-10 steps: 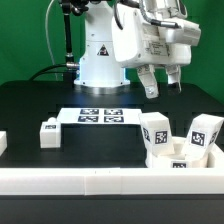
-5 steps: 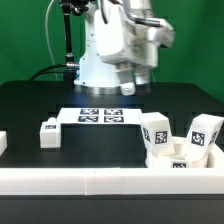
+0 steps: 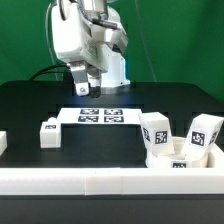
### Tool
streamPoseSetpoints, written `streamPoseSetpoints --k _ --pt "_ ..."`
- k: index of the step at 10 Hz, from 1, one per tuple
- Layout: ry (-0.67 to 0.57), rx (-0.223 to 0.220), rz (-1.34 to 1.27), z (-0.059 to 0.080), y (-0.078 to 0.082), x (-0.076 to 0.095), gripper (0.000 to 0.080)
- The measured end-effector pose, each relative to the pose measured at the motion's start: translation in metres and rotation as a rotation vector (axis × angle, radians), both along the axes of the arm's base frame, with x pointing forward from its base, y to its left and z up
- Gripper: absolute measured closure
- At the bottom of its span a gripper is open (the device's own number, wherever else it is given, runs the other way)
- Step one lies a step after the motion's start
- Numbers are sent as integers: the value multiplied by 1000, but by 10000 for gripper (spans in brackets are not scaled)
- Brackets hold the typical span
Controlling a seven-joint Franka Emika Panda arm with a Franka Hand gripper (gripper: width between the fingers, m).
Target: Assemble stool
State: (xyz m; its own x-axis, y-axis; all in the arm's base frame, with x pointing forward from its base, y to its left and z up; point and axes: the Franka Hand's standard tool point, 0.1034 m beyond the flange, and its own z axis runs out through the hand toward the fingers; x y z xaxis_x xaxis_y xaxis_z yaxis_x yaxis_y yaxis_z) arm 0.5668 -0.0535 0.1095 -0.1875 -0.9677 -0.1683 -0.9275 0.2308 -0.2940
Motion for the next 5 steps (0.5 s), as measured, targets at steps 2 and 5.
streamPoseSetpoints --k 2,5 --pt "29 -35 95 -7 6 3 151" --pt "39 -99 282 -10 4 7 151"
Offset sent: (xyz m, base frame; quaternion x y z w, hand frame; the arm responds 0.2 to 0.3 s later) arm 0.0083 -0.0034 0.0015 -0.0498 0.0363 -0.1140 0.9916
